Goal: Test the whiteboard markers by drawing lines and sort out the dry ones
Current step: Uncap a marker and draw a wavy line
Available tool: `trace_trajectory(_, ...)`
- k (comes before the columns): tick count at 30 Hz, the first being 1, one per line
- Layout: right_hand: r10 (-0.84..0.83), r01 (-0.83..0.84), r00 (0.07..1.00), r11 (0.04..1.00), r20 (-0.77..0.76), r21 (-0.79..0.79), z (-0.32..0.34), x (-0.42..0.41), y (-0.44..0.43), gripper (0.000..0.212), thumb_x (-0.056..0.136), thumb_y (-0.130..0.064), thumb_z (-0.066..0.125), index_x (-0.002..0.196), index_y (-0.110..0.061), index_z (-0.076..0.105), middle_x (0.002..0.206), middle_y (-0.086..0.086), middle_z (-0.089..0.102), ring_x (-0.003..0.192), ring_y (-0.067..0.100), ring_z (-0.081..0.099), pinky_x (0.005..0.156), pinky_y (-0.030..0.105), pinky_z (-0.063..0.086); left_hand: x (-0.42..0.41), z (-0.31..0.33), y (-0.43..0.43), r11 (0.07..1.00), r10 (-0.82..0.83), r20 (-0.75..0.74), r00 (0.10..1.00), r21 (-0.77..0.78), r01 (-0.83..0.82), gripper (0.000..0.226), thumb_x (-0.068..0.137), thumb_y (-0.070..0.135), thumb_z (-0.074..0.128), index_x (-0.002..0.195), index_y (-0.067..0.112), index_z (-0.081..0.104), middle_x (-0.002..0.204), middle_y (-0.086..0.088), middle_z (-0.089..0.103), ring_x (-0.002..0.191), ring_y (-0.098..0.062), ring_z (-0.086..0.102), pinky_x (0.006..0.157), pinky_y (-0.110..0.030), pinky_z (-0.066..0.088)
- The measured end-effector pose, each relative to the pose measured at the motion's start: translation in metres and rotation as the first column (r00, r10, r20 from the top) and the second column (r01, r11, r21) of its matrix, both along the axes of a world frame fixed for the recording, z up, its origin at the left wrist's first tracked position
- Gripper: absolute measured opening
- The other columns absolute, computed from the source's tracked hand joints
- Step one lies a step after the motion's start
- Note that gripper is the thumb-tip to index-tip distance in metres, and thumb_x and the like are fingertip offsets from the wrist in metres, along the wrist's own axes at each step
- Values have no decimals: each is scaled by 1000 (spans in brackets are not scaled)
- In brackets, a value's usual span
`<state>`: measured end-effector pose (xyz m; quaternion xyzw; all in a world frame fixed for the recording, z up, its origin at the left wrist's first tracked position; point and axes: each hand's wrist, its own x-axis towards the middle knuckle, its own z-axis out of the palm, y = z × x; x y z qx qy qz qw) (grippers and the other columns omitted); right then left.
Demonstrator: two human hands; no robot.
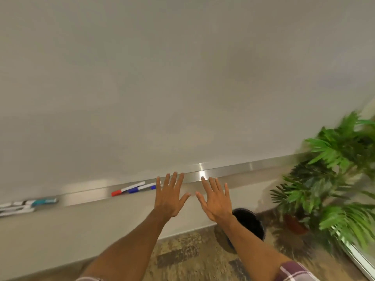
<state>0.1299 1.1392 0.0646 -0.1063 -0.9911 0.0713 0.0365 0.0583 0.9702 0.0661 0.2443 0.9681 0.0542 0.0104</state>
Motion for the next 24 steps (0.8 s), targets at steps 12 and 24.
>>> trace_trajectory(12,359,-359,933,933,18,-9,-3,-29,-149,102,66,-74,-30,151,-31,6,159,-1,11,147,21,4,116,46,-2,41,-9,-158,925,379,20,925,-37,-379,99,64,75,-29,152,33,-15,164,0,-10,150,-27,-10,112,-52,-19)
trace_trajectory(24,578,-576,815,816,48,-36,6,-32,-354,113,54,-77,-38,151,-31,-1,159,-1,-1,146,21,-5,115,46,-9,80,-6,-352,807,590,24,807,-46,-589,106,53,76,-43,149,35,-21,162,-1,-16,149,-28,-14,108,-54,-24)
